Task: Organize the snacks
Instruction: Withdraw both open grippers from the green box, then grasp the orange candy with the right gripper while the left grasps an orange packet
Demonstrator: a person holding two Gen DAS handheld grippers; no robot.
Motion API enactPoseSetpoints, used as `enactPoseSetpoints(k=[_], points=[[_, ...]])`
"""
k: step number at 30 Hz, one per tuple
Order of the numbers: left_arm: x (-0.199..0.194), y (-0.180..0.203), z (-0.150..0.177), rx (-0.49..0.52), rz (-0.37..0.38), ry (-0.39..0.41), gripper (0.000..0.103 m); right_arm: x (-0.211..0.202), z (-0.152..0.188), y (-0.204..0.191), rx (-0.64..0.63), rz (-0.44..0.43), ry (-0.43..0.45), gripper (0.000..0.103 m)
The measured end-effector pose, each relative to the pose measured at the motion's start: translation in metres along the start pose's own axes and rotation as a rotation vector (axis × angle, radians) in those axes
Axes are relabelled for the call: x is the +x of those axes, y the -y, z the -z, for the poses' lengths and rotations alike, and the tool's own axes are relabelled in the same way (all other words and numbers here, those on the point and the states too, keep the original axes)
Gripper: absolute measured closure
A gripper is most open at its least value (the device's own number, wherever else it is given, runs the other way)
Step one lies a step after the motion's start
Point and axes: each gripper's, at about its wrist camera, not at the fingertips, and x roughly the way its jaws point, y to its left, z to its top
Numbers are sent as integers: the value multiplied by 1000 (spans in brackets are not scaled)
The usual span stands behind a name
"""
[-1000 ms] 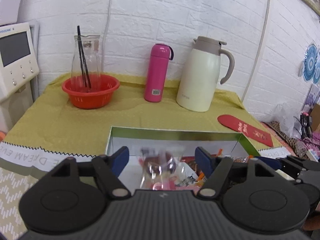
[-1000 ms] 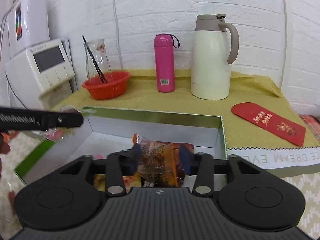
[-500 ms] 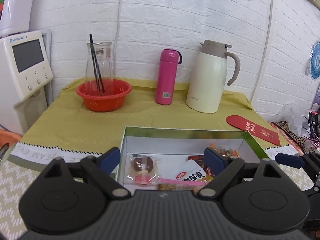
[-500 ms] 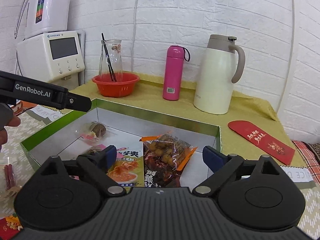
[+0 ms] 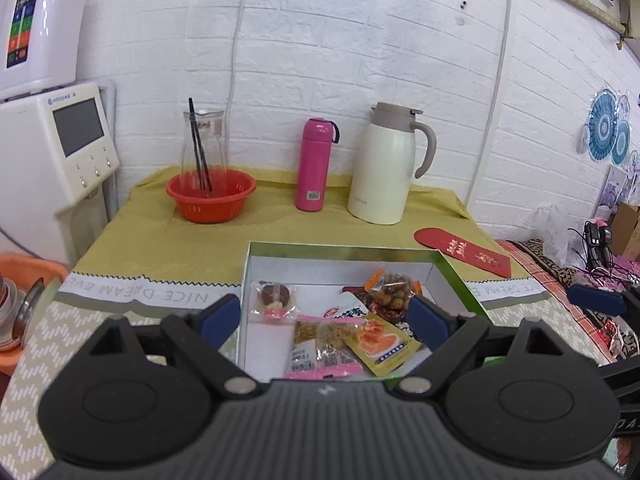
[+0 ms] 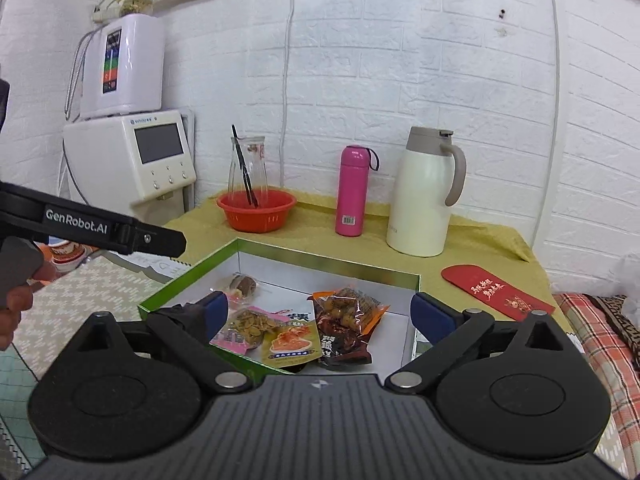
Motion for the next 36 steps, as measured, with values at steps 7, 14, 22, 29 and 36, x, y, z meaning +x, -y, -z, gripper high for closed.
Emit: enactPoseSetpoints(k=[7, 14, 22, 29, 36], points=[[-53, 0, 51, -1, 48, -12, 13, -64, 41, -7, 114, -80, -28, 0], [-71, -6, 120, -71, 95, -82, 13, -86, 100, -18, 179, -53, -75, 0], [-65, -1, 168, -100, 122, -190, 13, -58, 130, -22, 163, 14, -189, 0], [-58, -8, 168, -102, 80, -199, 13, -36, 117, -29, 89, -48, -185, 28], [-52, -20, 166, -133, 58, -208, 13, -2, 119, -37, -28, -21, -231, 33]])
